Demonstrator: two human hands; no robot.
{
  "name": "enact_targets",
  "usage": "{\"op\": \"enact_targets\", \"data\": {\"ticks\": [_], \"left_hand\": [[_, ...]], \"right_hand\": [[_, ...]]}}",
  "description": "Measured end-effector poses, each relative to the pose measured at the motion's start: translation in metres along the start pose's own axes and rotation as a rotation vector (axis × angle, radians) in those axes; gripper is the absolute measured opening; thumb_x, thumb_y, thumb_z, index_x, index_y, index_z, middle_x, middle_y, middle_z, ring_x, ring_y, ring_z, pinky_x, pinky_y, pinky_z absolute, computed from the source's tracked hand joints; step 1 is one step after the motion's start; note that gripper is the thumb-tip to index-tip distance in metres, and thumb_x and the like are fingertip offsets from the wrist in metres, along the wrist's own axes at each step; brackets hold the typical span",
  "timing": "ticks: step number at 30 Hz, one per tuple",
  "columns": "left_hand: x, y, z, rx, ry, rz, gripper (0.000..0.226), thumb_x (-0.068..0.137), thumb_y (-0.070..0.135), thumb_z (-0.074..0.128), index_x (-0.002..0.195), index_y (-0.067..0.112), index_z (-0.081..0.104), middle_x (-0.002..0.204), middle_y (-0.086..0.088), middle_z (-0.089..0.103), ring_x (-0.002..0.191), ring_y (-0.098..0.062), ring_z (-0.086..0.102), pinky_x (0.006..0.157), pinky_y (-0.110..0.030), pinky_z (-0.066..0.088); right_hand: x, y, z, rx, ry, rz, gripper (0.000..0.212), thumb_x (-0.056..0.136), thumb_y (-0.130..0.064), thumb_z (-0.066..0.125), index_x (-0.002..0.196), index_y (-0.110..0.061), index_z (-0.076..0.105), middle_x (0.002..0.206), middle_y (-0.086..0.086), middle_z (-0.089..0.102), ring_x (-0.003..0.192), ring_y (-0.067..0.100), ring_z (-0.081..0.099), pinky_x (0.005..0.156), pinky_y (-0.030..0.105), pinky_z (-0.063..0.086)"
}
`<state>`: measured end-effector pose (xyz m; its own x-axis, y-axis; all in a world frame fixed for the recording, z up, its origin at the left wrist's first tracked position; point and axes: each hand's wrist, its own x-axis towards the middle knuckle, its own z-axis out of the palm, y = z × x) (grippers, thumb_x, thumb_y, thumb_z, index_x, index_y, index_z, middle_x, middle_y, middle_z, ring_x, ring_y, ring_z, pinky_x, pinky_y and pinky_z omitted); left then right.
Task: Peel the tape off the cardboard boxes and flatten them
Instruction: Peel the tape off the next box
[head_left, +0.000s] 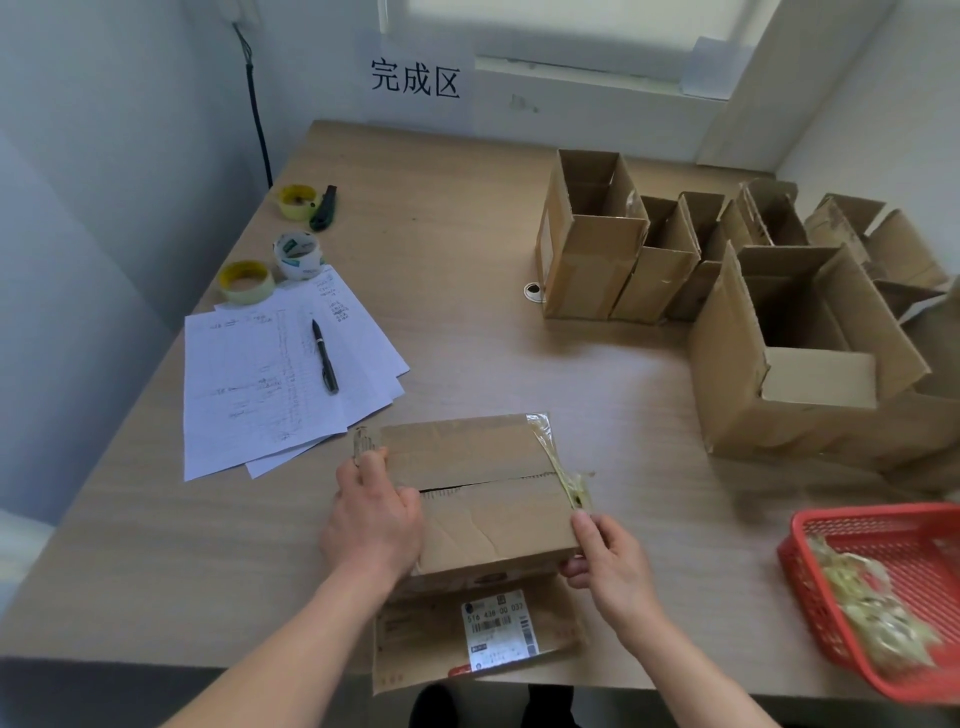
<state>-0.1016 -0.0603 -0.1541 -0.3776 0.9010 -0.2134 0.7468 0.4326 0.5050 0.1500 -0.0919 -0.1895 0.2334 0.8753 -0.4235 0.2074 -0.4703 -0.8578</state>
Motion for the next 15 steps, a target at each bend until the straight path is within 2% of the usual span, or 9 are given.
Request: {"op": "enact_targets", "data": {"ticks": [3,5,8,10,12,15], "left_hand": [[-0.001,0.000,-0.002,0.005,0.005,0.003,0.043,0.094,0.027,0.042,0.137,0.023,0.037,0.143,-0.007,0.036,0.117,-0.036,0.054,0.089,-0.045,0.048],[-0.001,0.001,-0.002,0.013,0.005,0.012,0.042,0.094,0.027,0.041,0.136,0.022,0.037,0.142,-0.007,0.036,0.117,-0.035,0.054,0.089,-0.045,0.048],[0.000,0.000,0.000,0.023,0.006,-0.004,0.041,0.094,0.028,0.041,0.135,0.021,0.037,0.141,-0.008,0.036,0.116,-0.035,0.054,0.087,-0.045,0.048],[-0.001,0.000,0.000,0.029,0.002,0.003,0.042,0.094,0.028,0.041,0.135,0.022,0.037,0.141,-0.008,0.036,0.116,-0.036,0.054,0.087,-0.045,0.048],[-0.001,0.000,-0.001,0.033,0.001,0.000,0.042,0.094,0.028,0.041,0.136,0.022,0.036,0.141,-0.008,0.036,0.116,-0.036,0.054,0.088,-0.044,0.047],[-0.001,0.001,-0.001,0.046,0.001,-0.002,0.042,0.094,0.028,0.041,0.135,0.022,0.037,0.140,-0.008,0.037,0.117,-0.035,0.053,0.089,-0.046,0.048]], "right_hand": [[0.000,0.008,-0.010,0.109,0.095,0.117,0.024,0.105,-0.023,0.044,0.100,-0.007,0.062,0.071,0.015,0.072,0.058,0.023,0.067,0.051,0.032,0.053],[-0.005,0.011,-0.014,0.081,0.097,0.111,0.027,0.104,-0.030,0.045,0.098,-0.010,0.063,0.071,0.013,0.073,0.059,0.022,0.067,0.048,0.029,0.050],[-0.010,0.008,-0.009,-0.127,0.100,-0.061,0.042,0.091,-0.054,0.058,0.075,-0.016,0.064,0.064,0.004,0.067,0.059,0.017,0.062,0.052,0.032,0.049],[-0.011,0.000,-0.005,-0.347,0.108,-0.198,0.049,0.084,-0.061,0.063,0.063,-0.017,0.053,0.056,-0.002,0.056,0.053,0.009,0.051,0.052,0.026,0.041],[-0.011,-0.007,-0.005,-0.468,0.080,-0.296,0.048,0.085,-0.061,0.058,0.061,-0.021,0.046,0.058,-0.009,0.055,0.055,0.007,0.050,0.050,0.024,0.036],[-0.002,-0.008,-0.012,-0.540,-0.008,-0.422,0.040,0.094,-0.049,0.054,0.063,-0.025,0.043,0.056,-0.009,0.054,0.059,0.007,0.052,0.052,0.020,0.034]]}}
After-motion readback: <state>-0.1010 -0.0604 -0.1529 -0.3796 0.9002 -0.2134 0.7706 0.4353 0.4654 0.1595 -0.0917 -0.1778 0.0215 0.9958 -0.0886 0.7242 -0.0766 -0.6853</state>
